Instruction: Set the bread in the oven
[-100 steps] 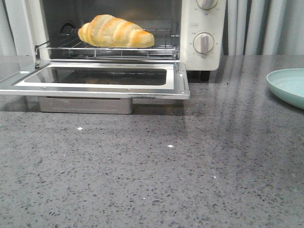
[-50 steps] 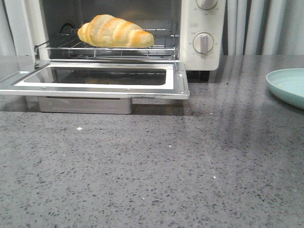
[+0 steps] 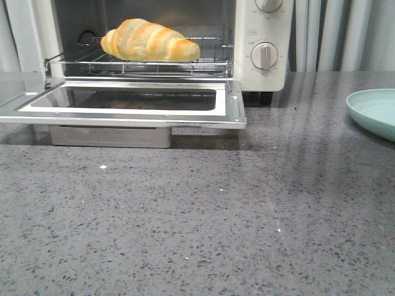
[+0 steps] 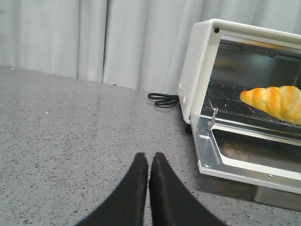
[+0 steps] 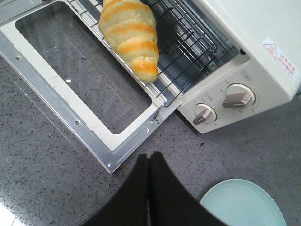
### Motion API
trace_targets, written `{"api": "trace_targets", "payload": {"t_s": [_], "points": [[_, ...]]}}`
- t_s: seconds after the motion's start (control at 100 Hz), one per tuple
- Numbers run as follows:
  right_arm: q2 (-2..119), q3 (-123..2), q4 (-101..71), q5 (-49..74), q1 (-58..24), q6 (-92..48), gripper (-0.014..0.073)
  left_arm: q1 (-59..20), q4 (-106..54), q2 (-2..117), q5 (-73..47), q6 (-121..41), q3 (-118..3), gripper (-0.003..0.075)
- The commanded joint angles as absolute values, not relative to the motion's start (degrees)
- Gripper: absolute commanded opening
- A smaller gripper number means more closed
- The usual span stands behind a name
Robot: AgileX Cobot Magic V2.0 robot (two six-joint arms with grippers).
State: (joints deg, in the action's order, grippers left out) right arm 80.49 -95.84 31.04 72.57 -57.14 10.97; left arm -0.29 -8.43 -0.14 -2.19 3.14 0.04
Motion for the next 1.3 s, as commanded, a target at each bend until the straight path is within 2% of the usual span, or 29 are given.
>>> {"api": "trace_targets", "payload": {"t_s": [0.0,0.45,0.95,1.29], "points": [[78.39,-97.03,33.98,74.03,-57.06,11.44,-0.0075,-0.21,-8.95,-1.61,1.88,3.1,0.27,-0.0021],[77.58,-95.43,31.55,68.34,-55.03,11.44,-0.0075,-0.21,-8.95,-1.61,1.88,3.1,0.27,-0.0021],[74.61,-75.95,22.01,51.95,-44.96,11.34,-0.0075,-0.21,-8.95,-1.61,1.88,3.1,0.27,-0.0021],[63.36,-64.2,20.21,48.73,-39.64,11.34,-0.0075,-0.21,-8.95,-1.61,1.88,3.1,0.27,-0.0022]]}}
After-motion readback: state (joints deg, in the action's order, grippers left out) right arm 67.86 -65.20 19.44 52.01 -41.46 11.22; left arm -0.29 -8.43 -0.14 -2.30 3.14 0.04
